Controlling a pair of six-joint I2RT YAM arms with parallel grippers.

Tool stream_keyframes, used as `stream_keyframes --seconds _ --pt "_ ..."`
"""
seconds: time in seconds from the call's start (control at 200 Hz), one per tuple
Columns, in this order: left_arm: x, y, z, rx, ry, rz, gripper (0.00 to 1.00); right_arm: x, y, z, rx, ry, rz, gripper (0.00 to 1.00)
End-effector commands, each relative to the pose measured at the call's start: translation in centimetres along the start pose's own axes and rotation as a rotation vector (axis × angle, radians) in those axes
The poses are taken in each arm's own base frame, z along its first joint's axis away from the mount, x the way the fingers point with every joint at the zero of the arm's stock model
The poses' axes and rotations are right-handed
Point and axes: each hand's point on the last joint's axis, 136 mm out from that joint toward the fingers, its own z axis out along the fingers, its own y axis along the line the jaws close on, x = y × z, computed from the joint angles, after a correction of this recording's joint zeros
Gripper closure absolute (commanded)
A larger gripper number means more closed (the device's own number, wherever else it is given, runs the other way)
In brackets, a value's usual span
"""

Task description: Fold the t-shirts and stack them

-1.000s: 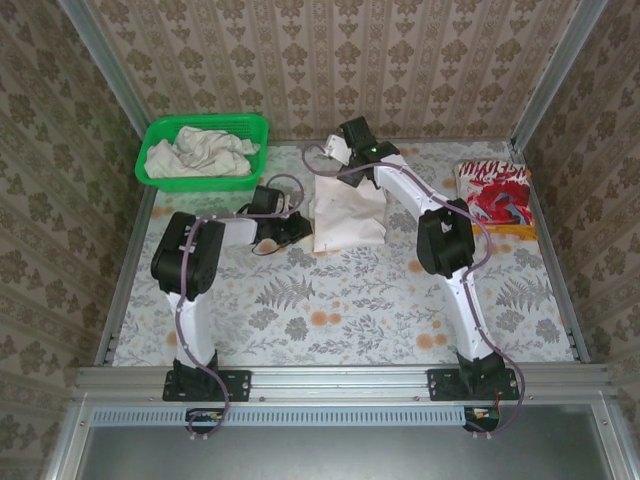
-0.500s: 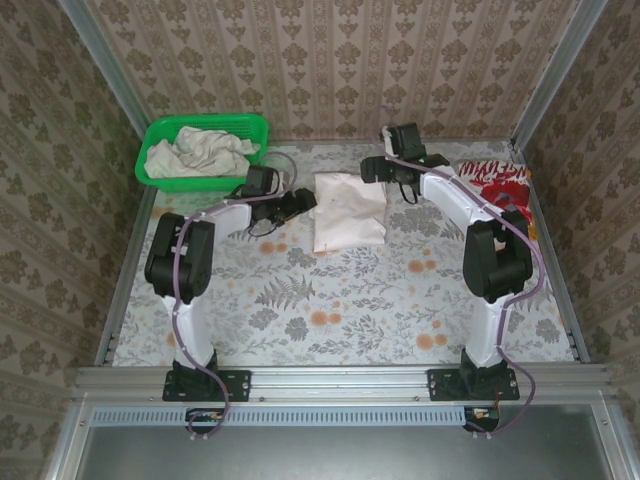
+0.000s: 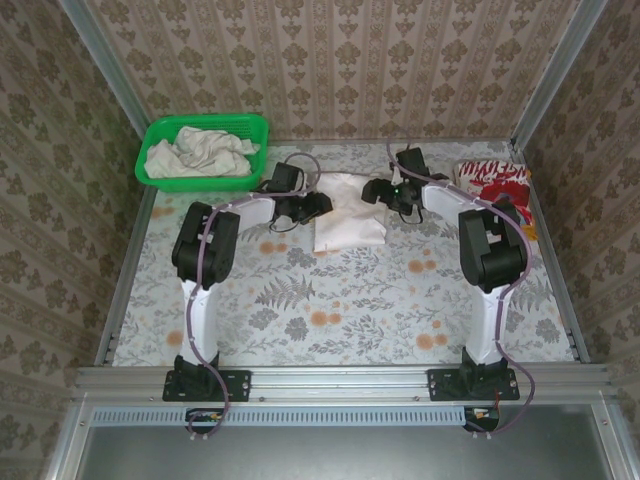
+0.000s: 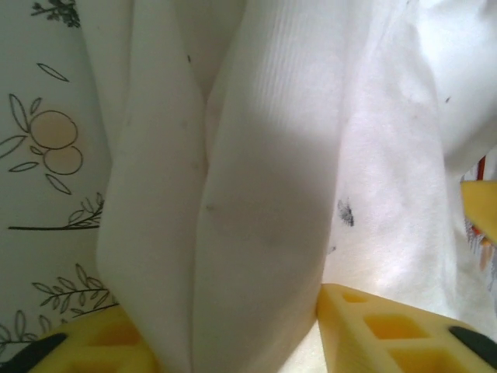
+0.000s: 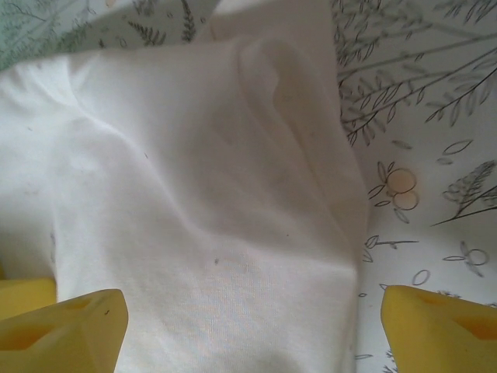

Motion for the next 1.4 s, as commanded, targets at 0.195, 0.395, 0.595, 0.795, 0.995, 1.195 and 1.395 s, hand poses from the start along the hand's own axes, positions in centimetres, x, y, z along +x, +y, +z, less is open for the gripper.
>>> stream_keyframes --seconds 0.195,0.395,0.595,0.795,0.995,1.195,1.395 --pt "0.8 -2.0 1.4 0.036 0.046 0.008 0.82 1.3 0.6 1.9 -0.092 0.067 0.055 0.15" --pt "1.3 -1.1 1.6 0.011 0.059 -0.009 1.00 0.0 -1.2 0.1 -0.034 -0.026 0.089 0.15" --pt "2.4 0.7 2.0 -0.030 0.073 -0.023 1.00 0.9 -2.1 0.6 -0.071 -0.010 0.146 0.14" --pt "3.5 2.3 2.2 -0.061 0.090 -0.046 0.96 3.1 1.3 2.5 -0.244 0.101 0.110 0.16" --pt "3.2 1.5 0.8 -0.049 0.064 -0.035 0.48 4.2 1.5 3.5 -0.231 0.134 0.091 0.16" --pt "1.2 -2.3 -3.2 -0.022 -0.014 0.047 0.22 4.6 0.8 3.7 -0.200 0.147 0.091 0.16" --pt "0.9 -0.7 -3.3 -0.132 -0.002 0.078 0.13 4.6 0.9 3.7 -0.201 0.147 0.101 0.17"
